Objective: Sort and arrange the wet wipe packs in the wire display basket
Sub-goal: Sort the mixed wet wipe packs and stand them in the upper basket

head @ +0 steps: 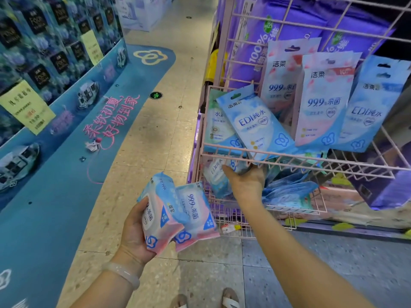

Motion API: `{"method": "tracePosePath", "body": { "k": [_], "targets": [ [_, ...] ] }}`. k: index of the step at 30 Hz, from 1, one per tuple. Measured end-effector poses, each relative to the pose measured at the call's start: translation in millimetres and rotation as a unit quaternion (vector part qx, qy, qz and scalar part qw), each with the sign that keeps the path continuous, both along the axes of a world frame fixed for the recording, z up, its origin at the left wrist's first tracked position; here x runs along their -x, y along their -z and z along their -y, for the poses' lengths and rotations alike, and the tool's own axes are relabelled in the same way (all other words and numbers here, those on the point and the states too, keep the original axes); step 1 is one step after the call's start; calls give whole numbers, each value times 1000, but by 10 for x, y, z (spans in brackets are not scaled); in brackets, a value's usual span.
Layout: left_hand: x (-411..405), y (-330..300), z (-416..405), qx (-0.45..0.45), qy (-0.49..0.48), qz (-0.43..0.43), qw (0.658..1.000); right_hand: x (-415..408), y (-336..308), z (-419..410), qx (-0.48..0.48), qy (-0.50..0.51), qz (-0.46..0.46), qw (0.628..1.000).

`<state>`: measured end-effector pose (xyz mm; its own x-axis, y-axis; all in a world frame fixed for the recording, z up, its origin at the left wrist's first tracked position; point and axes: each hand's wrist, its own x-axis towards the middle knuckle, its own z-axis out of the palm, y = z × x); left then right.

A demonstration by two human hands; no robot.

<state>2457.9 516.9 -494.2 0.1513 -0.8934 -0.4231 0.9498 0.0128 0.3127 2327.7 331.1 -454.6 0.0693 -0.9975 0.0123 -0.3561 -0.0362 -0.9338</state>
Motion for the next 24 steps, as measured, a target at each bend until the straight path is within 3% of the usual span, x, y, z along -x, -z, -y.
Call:
{"method": "tracePosePath", "body": {
  "k": [3, 7, 10, 17, 24],
  "targets": [
    [60, 10, 90, 8, -6, -6, 1000, 12, 100, -166, 34, -38, -174, 983],
    [238, 15, 241, 6, -10, -34, 999, -20, 109, -132, -18, -94, -237, 967],
    [328, 16, 323, 7, -40, -40, 998, 0, 61, -12, -71, -114, -242, 961],
    [445, -124, 345, 66, -24, -28, 997, 134, 93, -320, 50, -65, -183, 980],
    [164, 68, 69, 52, -56, -5, 997, -37, 58, -680, 81, -99, -141, 982]
  ]
}}
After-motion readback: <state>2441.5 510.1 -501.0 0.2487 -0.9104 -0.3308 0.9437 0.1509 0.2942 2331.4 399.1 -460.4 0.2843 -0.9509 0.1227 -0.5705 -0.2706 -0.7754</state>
